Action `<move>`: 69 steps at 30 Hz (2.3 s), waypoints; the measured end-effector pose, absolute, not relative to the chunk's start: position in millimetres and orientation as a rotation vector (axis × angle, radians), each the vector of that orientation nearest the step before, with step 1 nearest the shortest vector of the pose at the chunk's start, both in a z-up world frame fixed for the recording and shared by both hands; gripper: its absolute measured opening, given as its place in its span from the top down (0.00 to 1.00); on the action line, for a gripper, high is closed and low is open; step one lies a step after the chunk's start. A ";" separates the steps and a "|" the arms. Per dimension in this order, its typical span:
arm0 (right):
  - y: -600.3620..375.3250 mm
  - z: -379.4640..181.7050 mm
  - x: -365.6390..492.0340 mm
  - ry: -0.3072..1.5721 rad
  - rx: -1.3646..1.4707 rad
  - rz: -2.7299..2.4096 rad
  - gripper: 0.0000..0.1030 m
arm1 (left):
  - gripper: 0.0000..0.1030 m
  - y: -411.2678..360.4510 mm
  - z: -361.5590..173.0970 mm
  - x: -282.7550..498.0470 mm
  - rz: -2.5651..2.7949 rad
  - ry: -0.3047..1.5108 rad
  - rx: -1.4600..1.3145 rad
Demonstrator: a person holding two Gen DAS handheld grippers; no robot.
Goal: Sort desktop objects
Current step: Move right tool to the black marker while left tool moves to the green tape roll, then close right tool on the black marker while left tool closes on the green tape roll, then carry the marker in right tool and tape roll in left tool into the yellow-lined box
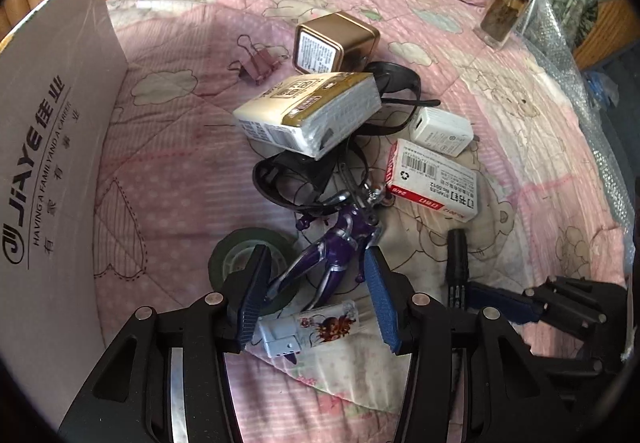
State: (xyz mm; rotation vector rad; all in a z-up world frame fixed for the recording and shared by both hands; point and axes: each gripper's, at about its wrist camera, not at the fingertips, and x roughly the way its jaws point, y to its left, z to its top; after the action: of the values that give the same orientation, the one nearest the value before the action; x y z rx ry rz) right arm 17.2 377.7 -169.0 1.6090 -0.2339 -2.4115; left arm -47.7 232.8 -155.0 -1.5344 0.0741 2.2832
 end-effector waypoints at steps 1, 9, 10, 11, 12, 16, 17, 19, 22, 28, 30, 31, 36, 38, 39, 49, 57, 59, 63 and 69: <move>382.6 -167.6 16.2 -0.194 1.613 -2.439 0.80 | 0.52 235.4 -153.7 -44.4 2.233 0.052 -1.525; 418.0 -174.6 10.8 -0.179 1.644 -2.513 0.82 | 0.49 238.6 -154.1 -42.0 2.209 -0.020 -1.488; 417.3 -175.2 12.1 -0.169 1.634 -2.516 0.82 | 0.45 239.6 -156.6 -42.8 2.207 -0.015 -1.487; 415.8 -175.0 13.5 -0.156 1.627 -2.519 0.82 | 0.46 241.3 -158.7 -43.8 2.210 -0.008 -1.483; 414.9 -174.6 14.4 -0.150 1.622 -2.519 0.83 | 0.48 243.5 -163.0 -44.7 2.194 -0.009 -1.497; 416.0 -172.3 15.8 -0.174 1.604 -2.526 0.86 | 0.70 241.5 -158.8 -39.8 2.171 -0.023 -1.485; 416.1 -171.4 16.7 -0.188 1.598 -2.525 0.86 | 0.71 240.8 -157.4 -39.1 2.170 -0.030 -1.477; 413.9 -166.8 17.9 -0.203 1.575 -2.524 0.86 | 0.71 239.8 -152.8 -37.8 2.159 -0.063 -1.469; 404.3 -152.8 8.4 -0.205 1.551 -2.532 0.86 | 0.71 234.4 -144.0 -35.7 2.169 -0.100 -1.460; 403.3 -139.8 18.0 -0.253 1.538 -2.549 0.86 | 0.71 222.1 -121.6 -32.7 2.177 -0.222 -1.426; 401.9 -134.5 21.9 -0.249 1.530 -2.561 0.86 | 0.71 219.8 -110.6 -29.4 2.184 -0.230 -1.399; 399.9 -131.3 23.1 -0.244 1.524 -2.565 0.86 | 0.71 219.5 -105.4 -26.9 2.191 -0.230 -1.387; 388.7 -118.3 31.6 -0.233 1.492 -2.583 0.86 | 0.71 210.4 -82.8 -16.8 2.209 -0.254 -1.334; 384.2 -113.4 35.0 -0.228 1.485 -2.586 0.86 | 0.71 203.3 -78.8 -13.8 2.210 -0.279 -1.327; 381.6 -111.2 36.5 -0.225 1.483 -2.586 0.86 | 0.71 199.9 -77.4 -12.6 2.205 -0.299 -1.323; 361.6 -118.4 44.5 -0.210 1.502 -2.551 0.86 | 0.69 177.8 -132.5 -20.2 2.147 -0.399 -1.526; 356.9 -120.8 49.0 -0.195 1.500 -2.541 0.86 | 0.85 177.1 -119.3 -14.4 2.210 -0.327 -1.467; 355.6 -118.4 50.1 -0.185 1.492 -2.542 0.86 | 0.85 177.8 -113.9 -13.3 2.223 -0.317 -1.446; 351.1 -108.2 52.0 -0.162 1.457 -2.558 0.86 | 0.85 176.1 -103.3 -10.1 2.230 -0.322 -1.411; 344.6 -101.3 54.0 -0.156 1.442 -2.557 0.86 | 0.85 168.6 -90.3 -0.7 2.247 -0.354 -1.378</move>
State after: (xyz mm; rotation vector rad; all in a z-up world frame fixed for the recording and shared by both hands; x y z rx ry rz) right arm 54.0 344.6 -101.3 1.4416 -0.1558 -2.5574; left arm -0.7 168.6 -90.3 -1.3779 -0.3537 2.2466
